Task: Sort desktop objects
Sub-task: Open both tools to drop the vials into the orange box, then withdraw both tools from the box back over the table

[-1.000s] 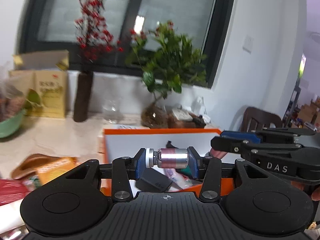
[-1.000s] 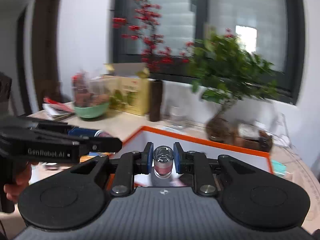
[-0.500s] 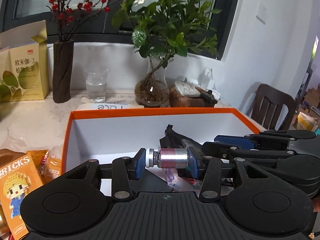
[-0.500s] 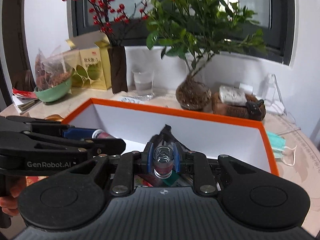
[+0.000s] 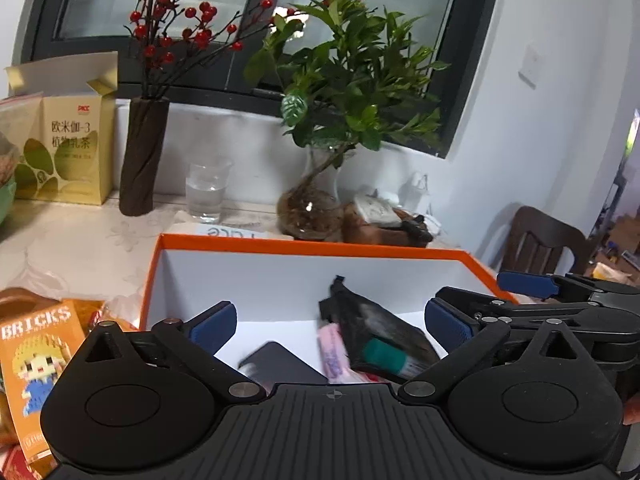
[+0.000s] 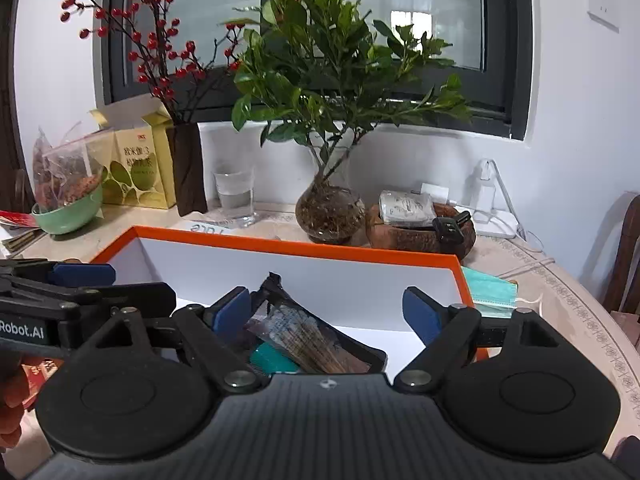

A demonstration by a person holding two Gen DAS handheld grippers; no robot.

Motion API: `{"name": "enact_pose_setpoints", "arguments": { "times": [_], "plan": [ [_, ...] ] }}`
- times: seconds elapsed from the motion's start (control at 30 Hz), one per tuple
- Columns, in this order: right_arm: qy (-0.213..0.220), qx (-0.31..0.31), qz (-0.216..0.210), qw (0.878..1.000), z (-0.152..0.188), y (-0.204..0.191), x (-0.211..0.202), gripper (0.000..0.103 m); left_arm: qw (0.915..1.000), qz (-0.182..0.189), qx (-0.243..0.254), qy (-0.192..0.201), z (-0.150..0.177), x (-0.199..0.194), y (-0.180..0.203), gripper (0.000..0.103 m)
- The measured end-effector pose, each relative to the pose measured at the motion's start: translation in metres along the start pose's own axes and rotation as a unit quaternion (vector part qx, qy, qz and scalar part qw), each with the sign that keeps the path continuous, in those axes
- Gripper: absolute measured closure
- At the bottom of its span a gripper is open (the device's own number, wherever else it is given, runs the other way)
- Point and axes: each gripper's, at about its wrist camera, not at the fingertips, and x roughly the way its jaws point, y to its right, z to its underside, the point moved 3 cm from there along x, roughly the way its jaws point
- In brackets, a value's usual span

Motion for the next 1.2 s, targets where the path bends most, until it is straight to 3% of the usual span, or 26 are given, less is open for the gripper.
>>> {"name": "enact_pose_setpoints", "arguments": {
  "times": [0.47,0.73,1.0,1.2],
  "plan": [
    [-0.003,0.007,0.022,1.000,0.003,-0.010,-0.029,0.002,0.9999,-0.012,0.003,-0.002,0.013,-0.033,0.012,0.000],
    [0.021,0.008,0.019,1.000,0.006,-0.030,-0.069,0.001,0.9994,-0.024,0.019,0.015,0.026,-0.085,0.020,0.000],
    [0.033,0.024,-0.056,0.998,0.037,-0.079,-0.111,0.000,0.9931,-0.086,0.071,0.038,0.077,-0.166,0.026,0.000],
    [0.037,-0.022,-0.126,0.991,0.067,-0.143,-0.130,0.000,0.9873,-0.127,0.082,0.048,0.129,-0.217,0.010,0.000]
  ]
}}
